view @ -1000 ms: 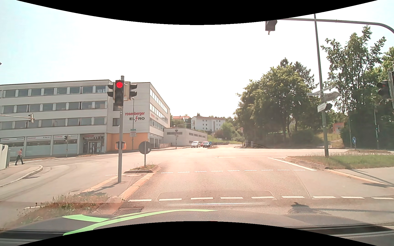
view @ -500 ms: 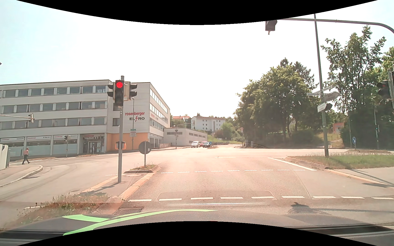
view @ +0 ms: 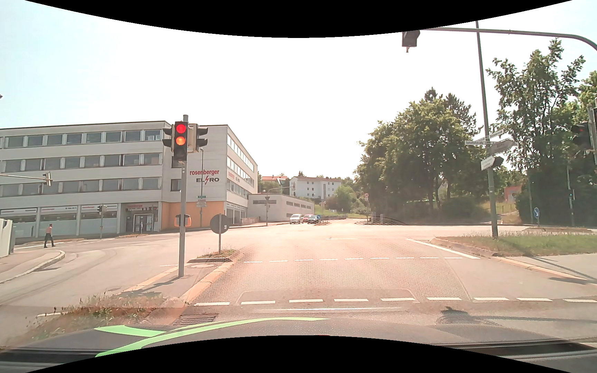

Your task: Follow the waypoints while adhering to traffic rules and regulations

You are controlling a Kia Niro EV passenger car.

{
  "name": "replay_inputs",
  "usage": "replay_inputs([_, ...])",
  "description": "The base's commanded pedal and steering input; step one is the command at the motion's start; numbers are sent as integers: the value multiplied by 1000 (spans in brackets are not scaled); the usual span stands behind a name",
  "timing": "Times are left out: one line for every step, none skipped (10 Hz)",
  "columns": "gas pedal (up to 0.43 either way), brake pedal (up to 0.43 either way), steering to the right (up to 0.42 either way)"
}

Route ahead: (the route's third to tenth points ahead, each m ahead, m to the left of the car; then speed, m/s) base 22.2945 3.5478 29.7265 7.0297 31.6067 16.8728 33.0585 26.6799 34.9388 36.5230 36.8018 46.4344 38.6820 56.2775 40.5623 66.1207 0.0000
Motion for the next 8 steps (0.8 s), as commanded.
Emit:
replay_inputs([0,372,-8])
replay_inputs([0,372,-8])
replay_inputs([0,372,-8])
replay_inputs([0,372,-8])
replay_inputs([0,372,-8])
replay_inputs([0,372,-8])
replay_inputs([0,372,-8])
replay_inputs([0,372,-8])
